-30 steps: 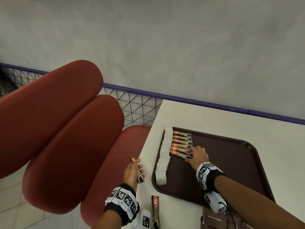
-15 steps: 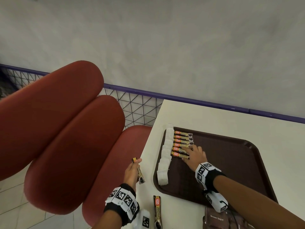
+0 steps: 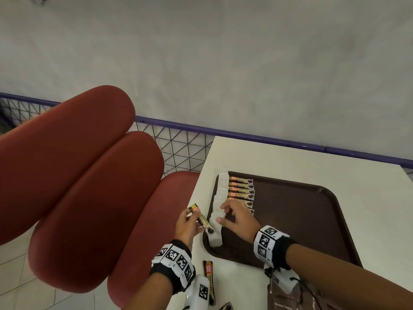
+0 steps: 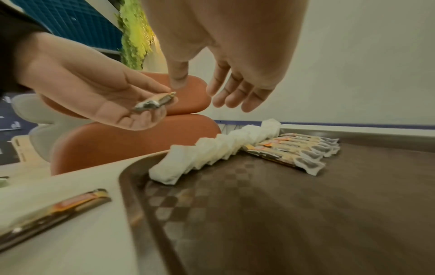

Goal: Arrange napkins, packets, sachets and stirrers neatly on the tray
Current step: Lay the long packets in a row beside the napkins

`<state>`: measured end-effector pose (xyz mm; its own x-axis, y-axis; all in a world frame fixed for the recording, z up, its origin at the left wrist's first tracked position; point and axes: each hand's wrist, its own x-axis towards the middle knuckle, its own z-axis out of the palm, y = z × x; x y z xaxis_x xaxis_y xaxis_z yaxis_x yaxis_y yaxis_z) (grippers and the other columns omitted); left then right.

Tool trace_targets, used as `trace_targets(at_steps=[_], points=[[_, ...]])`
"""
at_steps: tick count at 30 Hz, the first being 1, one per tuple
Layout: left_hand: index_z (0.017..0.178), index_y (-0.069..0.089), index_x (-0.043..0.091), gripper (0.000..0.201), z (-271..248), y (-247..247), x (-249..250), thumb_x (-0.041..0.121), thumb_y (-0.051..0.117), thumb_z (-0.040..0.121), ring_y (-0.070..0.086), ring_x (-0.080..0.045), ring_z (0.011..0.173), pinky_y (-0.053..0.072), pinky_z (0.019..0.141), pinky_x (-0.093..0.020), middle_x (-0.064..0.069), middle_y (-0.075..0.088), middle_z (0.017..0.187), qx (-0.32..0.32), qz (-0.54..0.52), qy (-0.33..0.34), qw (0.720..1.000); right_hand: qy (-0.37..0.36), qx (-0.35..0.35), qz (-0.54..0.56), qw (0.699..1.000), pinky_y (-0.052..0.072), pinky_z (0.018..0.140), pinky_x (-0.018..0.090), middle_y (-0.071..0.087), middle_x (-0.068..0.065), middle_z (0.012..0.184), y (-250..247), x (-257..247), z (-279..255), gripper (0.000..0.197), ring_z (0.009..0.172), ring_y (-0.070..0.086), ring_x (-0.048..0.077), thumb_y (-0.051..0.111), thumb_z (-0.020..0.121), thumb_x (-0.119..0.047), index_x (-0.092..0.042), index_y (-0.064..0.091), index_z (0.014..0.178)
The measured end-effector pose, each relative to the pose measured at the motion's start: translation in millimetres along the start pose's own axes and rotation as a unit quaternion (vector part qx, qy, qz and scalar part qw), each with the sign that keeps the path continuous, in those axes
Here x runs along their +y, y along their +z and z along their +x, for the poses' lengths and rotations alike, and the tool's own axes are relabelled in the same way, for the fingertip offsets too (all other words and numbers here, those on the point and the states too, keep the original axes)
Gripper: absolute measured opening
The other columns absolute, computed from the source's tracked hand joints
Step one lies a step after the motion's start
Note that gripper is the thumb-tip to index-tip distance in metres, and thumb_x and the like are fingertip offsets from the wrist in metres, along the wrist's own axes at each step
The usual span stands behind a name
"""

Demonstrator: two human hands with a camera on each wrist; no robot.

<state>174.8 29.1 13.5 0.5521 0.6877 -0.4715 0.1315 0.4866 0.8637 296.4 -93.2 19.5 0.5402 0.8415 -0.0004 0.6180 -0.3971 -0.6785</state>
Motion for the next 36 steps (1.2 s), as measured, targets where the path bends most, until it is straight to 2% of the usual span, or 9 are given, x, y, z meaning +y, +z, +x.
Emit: trace_targets(at_steps=[4,7,9,15,21,28,36], points=[[0.094,0.05,0.014,0.004,-6.9,7.7,-0.6,0.014,0.054,0.094,0.06,-0.022,0.071,0.05,0.067,-0.03,-0.01,0.061,0.083,-0.027,-0.027,-0.008,0.999,-0.013,-0.014,0.003,1.0,0.038,0.084,0.026,0.052,-0.011,0.095,6.9,-8.6,-9.9,0.035,0.093,0.043,0.009,0.065,0.08,-0.044,-0.024,0.055,0.108],[0.095,0.047,0.011,0.007,-10.1,11.0,-3.0,0.012,0.054,0.094,0.062,-0.023,0.073,0.053,0.066,-0.028,-0.013,0.063,0.086,-0.051,-0.029,-0.023,0.998,-0.009,-0.002,-0.018,1.0,0.033,0.08,0.024,0.048,-0.014,0.087,10.5,-7.9,-14.3,0.026,0.089,0.041,0.007,0.065,0.081,-0.032,-0.022,0.058,0.104],[0.098,0.047,0.009,0.011,-11.1,12.1,-5.1,0.012,0.056,0.093,0.064,-0.023,0.075,0.054,0.064,-0.026,-0.014,0.064,0.088,-0.066,-0.018,-0.038,0.997,0.0,0.005,-0.024,1.0,0.035,0.082,0.025,0.047,-0.016,0.084,10.2,-3.7,-16.4,0.022,0.089,0.043,0.008,0.065,0.081,-0.026,-0.021,0.059,0.102],[0.099,0.047,0.008,0.013,-8.5,6.7,-2.1,0.003,0.056,0.09,0.061,-0.024,0.079,0.051,0.071,-0.028,-0.013,0.058,0.092,-0.055,0.007,-0.055,0.997,0.071,0.033,-0.096,0.992,0.033,0.087,0.026,0.056,-0.012,0.096,-9.9,19.9,-19.0,0.023,0.099,0.045,0.01,0.063,0.084,-0.032,-0.024,0.06,0.106],[0.106,0.047,0.003,0.019,-1.4,-8.2,1.0,-0.001,0.055,0.09,0.06,-0.024,0.078,0.05,0.069,-0.029,-0.013,0.057,0.089,-0.022,-0.007,-0.043,0.999,0.14,0.028,-0.209,0.968,0.033,0.092,0.029,0.058,-0.006,0.114,-24.1,56.1,-12.7,0.025,0.11,0.045,0.017,0.058,0.087,-0.035,-0.024,0.057,0.109],[0.092,0.052,0.008,0.009,-1.1,-21.9,-5.2,0.0,0.054,0.091,0.059,-0.022,0.078,0.049,0.069,-0.028,-0.012,0.059,0.089,-0.006,0.005,-0.041,0.999,0.139,-0.002,-0.252,0.958,0.031,0.098,0.03,0.051,-0.005,0.121,-14.6,64.1,0.9,0.027,0.117,0.04,0.017,0.056,0.088,-0.036,-0.028,0.054,0.113],[0.093,0.055,0.009,0.008,-4.7,-38.5,-12.8,0.001,0.054,0.091,0.059,-0.021,0.08,0.05,0.069,-0.027,-0.009,0.06,0.089,0.003,0.035,-0.052,0.998,0.138,0.002,-0.264,0.954,0.031,0.097,0.03,0.051,-0.003,0.122,-7.1,64.8,10.1,0.028,0.117,0.04,0.018,0.057,0.088,-0.033,-0.025,0.053,0.114]])
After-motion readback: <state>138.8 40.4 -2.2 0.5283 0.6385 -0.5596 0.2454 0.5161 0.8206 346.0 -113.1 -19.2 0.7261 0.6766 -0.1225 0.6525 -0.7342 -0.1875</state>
